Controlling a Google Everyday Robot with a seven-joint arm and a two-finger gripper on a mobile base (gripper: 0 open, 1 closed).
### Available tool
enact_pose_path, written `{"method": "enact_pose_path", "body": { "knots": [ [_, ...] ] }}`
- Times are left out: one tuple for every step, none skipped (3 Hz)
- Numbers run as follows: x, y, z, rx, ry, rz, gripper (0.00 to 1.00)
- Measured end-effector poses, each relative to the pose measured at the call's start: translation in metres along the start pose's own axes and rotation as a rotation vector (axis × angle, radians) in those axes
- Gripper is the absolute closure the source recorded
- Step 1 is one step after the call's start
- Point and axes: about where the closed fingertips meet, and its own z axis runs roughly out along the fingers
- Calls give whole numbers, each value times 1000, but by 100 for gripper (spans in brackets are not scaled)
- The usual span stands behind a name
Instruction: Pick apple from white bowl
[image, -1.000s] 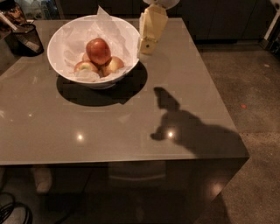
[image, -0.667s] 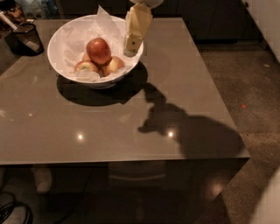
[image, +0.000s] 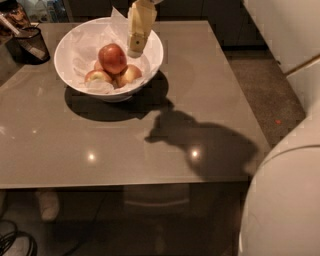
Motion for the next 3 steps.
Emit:
{"method": "enact_pose_path", "body": {
  "knots": [
    [-7, -7, 10, 13, -18, -5, 0],
    [-17, -17, 23, 7, -43, -11, 17],
    [-23, -25, 34, -5, -57, -13, 39]
  ]
}}
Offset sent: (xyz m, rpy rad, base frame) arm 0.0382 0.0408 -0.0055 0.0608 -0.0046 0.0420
